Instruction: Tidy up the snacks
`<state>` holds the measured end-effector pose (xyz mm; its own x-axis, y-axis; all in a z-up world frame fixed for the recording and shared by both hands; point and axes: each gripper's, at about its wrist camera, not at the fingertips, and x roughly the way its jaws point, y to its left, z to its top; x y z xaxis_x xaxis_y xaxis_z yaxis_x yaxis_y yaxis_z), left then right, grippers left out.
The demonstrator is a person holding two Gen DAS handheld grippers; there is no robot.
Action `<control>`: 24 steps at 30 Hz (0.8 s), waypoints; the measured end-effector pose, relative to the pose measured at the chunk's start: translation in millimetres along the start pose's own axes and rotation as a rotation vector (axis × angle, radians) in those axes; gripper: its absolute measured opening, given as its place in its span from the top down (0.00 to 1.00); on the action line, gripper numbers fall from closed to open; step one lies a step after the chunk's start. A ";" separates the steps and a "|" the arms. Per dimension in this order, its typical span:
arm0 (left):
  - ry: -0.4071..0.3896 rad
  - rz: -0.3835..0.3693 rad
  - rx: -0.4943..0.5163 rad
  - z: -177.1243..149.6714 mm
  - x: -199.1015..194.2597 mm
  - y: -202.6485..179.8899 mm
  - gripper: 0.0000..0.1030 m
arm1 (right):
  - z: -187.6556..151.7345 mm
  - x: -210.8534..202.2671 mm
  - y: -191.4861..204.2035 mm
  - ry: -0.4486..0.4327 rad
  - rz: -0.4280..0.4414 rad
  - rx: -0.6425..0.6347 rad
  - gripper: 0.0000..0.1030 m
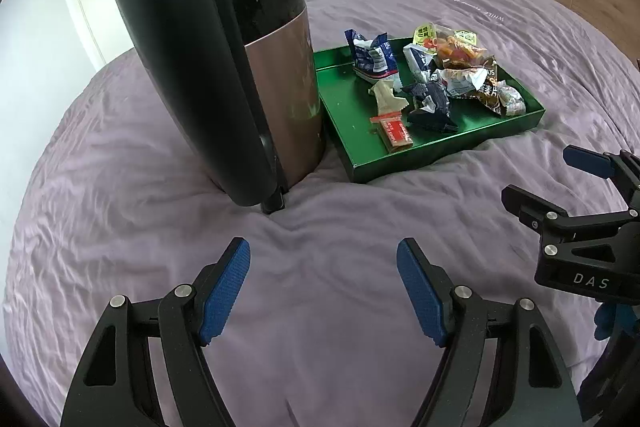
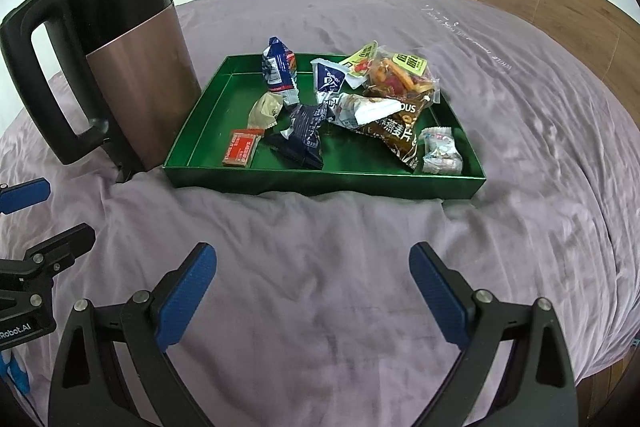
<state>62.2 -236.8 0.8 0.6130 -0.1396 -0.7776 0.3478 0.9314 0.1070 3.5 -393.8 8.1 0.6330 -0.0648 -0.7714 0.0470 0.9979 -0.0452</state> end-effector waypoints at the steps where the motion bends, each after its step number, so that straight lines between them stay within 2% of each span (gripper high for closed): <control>1: 0.001 0.000 -0.001 0.4 0.4 -0.2 0.31 | 0.3 0.3 0.1 0.000 0.001 0.000 0.00; 24: 0.021 -0.013 0.020 -2.0 3.7 1.4 0.31 | -0.2 6.0 3.1 0.014 0.009 -0.023 0.00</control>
<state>63.5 -235.3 -3.2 0.5938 -0.1443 -0.7916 0.3700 0.9226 0.1093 7.3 -391.0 3.2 0.6227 -0.0559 -0.7805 0.0238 0.9983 -0.0525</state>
